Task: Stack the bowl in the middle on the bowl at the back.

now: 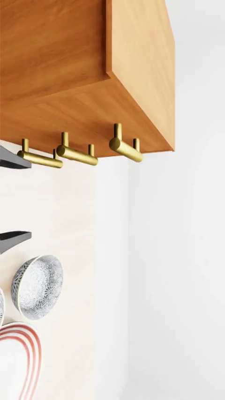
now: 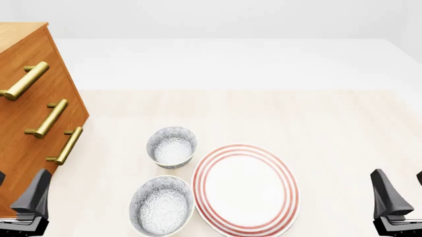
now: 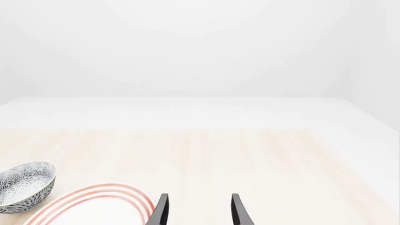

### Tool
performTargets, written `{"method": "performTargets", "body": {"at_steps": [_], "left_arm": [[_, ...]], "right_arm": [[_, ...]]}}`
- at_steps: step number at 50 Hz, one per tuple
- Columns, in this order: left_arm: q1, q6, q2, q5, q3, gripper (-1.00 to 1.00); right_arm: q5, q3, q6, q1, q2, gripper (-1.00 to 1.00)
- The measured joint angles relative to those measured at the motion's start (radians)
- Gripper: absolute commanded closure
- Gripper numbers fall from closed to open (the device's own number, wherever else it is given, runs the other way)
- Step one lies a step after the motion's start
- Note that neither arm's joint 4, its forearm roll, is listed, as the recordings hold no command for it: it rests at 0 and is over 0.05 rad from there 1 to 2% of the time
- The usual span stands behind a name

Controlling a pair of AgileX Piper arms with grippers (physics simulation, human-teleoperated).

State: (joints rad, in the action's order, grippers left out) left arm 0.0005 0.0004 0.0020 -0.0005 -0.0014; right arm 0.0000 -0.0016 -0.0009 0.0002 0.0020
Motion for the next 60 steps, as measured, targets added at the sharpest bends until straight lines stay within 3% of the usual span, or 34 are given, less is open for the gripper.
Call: {"method": "performTargets", "body": {"at_steps": [31,44,60], "left_arm": [[0.002,-0.005,0.005,0.032,-0.044,-1.00],[-0.078,0.036,0.055,0.133,-0.186,-1.00],[-0.213,0.083,0.290,0.326,-0.419,-1.00]], "right_arm": [[0.009,-0.012,-0.001,0.000,0.000,-1.00],[0.011,-0.015,0.000,0.000,-0.001,-1.00],[0.011,-0.017,-0.001,0.001,-0.001,-1.00]]}}
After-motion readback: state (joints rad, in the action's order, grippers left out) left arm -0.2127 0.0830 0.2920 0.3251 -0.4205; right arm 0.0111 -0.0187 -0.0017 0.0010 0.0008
